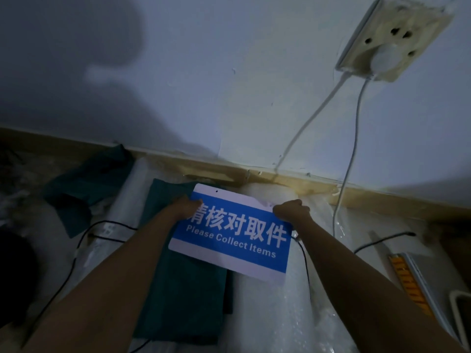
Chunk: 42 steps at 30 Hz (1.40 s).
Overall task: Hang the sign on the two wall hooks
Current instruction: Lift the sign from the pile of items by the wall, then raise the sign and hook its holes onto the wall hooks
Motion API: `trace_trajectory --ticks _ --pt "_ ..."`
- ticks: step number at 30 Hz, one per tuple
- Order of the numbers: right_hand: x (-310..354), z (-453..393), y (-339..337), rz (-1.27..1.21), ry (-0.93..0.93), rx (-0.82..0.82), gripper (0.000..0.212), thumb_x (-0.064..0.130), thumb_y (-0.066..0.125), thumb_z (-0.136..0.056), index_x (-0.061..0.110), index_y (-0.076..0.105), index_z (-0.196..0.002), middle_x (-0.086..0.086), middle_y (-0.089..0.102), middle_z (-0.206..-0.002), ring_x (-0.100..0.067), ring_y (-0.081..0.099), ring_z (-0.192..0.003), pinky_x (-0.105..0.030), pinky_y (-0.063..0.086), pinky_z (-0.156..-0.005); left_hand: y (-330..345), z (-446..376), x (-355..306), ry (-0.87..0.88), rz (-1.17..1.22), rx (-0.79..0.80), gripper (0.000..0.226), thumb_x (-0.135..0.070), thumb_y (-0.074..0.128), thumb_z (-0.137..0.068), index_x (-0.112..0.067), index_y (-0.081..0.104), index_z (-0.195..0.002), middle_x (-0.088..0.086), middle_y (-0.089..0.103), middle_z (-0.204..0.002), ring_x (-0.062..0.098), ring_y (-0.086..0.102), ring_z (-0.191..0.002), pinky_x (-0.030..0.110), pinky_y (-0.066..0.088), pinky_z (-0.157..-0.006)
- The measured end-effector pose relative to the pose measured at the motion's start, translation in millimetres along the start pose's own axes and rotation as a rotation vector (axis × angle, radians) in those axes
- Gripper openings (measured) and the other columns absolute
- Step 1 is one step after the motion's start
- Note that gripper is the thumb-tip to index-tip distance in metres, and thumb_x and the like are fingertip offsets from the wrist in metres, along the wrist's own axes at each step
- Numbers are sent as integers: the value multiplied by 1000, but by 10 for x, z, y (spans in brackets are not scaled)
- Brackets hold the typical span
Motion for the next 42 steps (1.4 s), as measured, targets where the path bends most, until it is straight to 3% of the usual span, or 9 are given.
trace_trajectory --ticks 4,7,10,15,19,23,30,35,42 --pt "-112 -13 -17 -81 40 -20 89 50 61 -83 7 15 -145 -23 33 -144 -37 49 -123 -42 49 -91 52 2 1 -30 54 15 44 -31 46 -96 4 58 -120 24 57 -132 32 58 -105 41 45 -100" --pt "-160 -34 -3 -122 41 -11 94 51 65 -79 10 12 -145 -23 45 -134 -36 58 -112 -43 54 -89 78 29 -3 -18 88 33 32 -30 44 -97 -2 61 -99 24 57 -132 29 58 -100 40 43 -96" --pt "-143 -34 10 -161 26 13 92 47 66 -77 14 11 -142 -20 58 -116 -32 66 -92 -43 59 -78 36 66 -2 -32 164 -6 44 -34 41 -98 1 55 -121 21 57 -130 36 56 -118 42 41 -96" --pt "66 -233 -32 -254 -86 54 68 33 57 -79 2 37 -136 -20 53 -128 -36 59 -109 -40 55 -86 -423 204 -159 121 219 -292 22 -26 51 -87 -6 57 -82 20 65 -93 30 63 -80 40 53 -76" --pt "168 -503 -80 -383 -182 76 69 43 53 -64 6 55 -123 -24 61 -121 -38 66 -99 -51 57 -86 -850 657 -313 179 188 -514 40 -40 52 -82 -2 63 -89 22 67 -94 34 66 -78 35 52 -66" --pt "473 648 -866 -395 -305 71 47 28 47 -89 2 48 -128 -23 54 -129 -41 53 -119 -51 42 -105 -1280 1398 -649 200 116 -598 44 -41 49 -81 -1 66 -89 21 67 -86 38 67 -80 45 57 -73" --pt "912 2294 -2296 -551 -359 190 48 5 47 -93 3 31 -139 -23 51 -130 -37 58 -108 -41 49 -85 -2301 3172 -1548 276 -55 -732 40 -34 55 -90 0 63 -110 25 62 -109 39 64 -91 46 55 -80" --pt "1233 3457 -3663 -586 -414 247 58 -3 52 -89 7 29 -142 -26 51 -133 -38 59 -112 -52 50 -97 -3067 4541 -2432 337 -53 -738 41 -35 56 -90 -3 60 -115 23 58 -113 38 62 -97 46 53 -85" --pt "1798 5217 -5962 -617 -624 263 58 -2 58 -87 9 34 -139 -17 56 -122 -27 60 -103 -42 52 -92 -4289 6540 -3952 479 19 -803 41 -33 63 -87 -2 65 -113 20 68 -110 38 66 -97 45 53 -82"
Point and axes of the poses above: each hand's wrist, its own z-axis away from the middle knuckle, its own y-axis out of the palm, x = y × z, the point moved 10 cm from there along -z, towards the middle knuckle
